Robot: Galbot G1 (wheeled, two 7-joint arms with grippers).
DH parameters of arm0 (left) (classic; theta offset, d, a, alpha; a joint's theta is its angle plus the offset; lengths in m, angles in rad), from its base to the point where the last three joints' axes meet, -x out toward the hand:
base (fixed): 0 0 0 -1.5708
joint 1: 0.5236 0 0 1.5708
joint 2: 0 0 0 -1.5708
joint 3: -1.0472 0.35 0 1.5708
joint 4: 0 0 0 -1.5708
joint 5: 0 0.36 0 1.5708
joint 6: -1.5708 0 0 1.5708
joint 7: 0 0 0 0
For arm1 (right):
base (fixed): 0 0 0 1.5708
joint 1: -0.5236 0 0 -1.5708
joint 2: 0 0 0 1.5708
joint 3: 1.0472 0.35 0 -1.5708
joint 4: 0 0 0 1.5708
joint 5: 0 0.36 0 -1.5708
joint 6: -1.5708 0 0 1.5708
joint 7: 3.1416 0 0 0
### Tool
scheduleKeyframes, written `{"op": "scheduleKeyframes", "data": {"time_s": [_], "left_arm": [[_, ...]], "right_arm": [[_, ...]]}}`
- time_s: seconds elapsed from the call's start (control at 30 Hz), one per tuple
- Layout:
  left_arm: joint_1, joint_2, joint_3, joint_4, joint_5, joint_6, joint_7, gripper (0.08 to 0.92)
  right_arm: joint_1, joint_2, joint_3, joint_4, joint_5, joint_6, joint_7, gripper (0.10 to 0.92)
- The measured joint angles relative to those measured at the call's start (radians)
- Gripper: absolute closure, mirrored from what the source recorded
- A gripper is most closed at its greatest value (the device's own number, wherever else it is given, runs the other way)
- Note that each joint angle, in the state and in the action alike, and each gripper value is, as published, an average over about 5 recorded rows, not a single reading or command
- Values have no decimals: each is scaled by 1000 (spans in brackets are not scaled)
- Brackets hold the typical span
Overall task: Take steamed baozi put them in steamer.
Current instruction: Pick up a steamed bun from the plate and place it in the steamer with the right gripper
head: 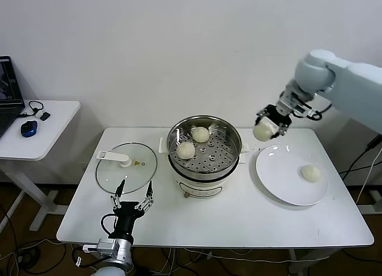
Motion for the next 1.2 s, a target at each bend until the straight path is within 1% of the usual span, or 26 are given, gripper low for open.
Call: {"op": "scheduleKeyframes", "data": {"time_s": [0.3, 0.63, 1.2], "left_arm": [[-5, 0, -6, -3, 2, 5, -1, 177], [-6, 0, -20, -9, -4, 8, -1, 177], [-11, 1, -20, -2, -2, 11, 2, 177]], "right_arm": [[17, 133, 6, 3, -29, 17, -2, 364], [-52, 281, 22, -22, -78, 35, -2, 364], [-182, 358, 27, -41, -158, 54, -4, 364]]}}
